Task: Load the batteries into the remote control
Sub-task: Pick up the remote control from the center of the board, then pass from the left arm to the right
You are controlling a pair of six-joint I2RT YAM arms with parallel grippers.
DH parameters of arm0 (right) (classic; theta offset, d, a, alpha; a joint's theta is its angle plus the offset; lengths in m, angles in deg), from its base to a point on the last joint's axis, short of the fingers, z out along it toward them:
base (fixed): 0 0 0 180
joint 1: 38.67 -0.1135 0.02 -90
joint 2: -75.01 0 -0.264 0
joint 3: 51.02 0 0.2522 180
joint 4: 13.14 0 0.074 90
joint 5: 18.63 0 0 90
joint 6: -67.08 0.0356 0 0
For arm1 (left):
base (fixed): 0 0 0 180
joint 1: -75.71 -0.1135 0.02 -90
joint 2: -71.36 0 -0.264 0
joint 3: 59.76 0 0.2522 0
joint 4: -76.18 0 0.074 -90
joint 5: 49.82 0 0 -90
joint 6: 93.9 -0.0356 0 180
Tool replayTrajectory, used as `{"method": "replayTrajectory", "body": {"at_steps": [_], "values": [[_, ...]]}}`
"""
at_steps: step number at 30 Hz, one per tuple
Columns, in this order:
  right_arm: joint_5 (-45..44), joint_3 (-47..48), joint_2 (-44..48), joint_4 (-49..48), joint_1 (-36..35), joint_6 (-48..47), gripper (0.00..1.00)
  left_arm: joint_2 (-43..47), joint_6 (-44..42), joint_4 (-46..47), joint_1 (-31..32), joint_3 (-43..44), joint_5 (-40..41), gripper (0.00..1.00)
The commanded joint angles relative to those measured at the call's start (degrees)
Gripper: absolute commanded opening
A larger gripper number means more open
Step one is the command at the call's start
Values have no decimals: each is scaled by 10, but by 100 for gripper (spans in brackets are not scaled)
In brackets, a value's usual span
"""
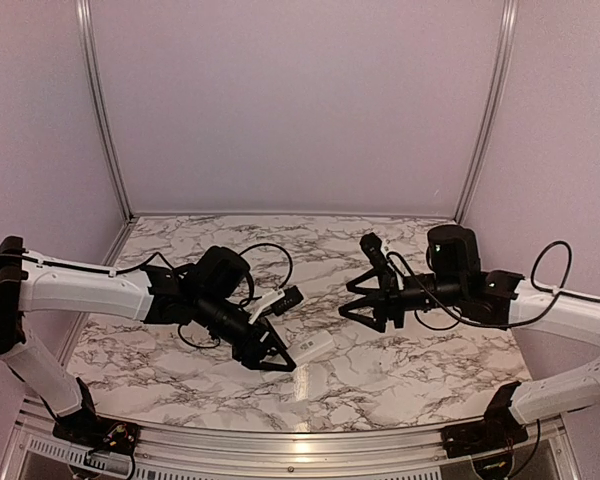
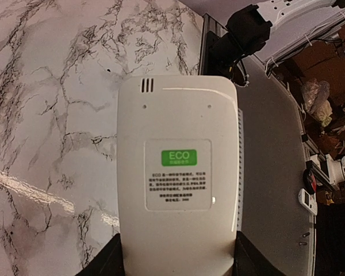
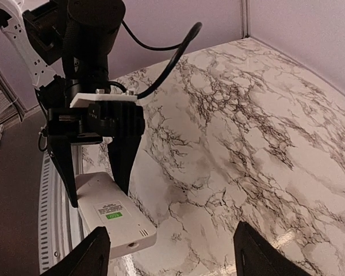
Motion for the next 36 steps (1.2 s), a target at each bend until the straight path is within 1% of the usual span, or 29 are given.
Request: {"method": "replayTrajectory", "body": {"at_steps": [1,4,7,12,18,22,29,36], "values": [[-14,41,18,65,-61,-97,72,1,-58,-71,-9,25,-116,25],[-36,53,16,97,-119,-141,70,7,-73,-104,-17,26,-164,26],[-39,60,19,110,-156,-164,68,17,-102,-144,-25,32,-193,26],[-43,77,31,139,-196,-187,66,30,-93,-143,-29,23,-219,27],[-76,101,8,184,-222,-224,62,33,-85,-129,-30,21,-258,28],[-85,98,-7,172,-228,-238,60,36,-55,-108,-29,20,-286,29],[-75,106,-31,163,-255,-250,56,39,-34,-86,-28,13,-296,30],[-108,112,-55,169,-278,-276,42,35,-14,-63,-26,6,-314,31]]}}
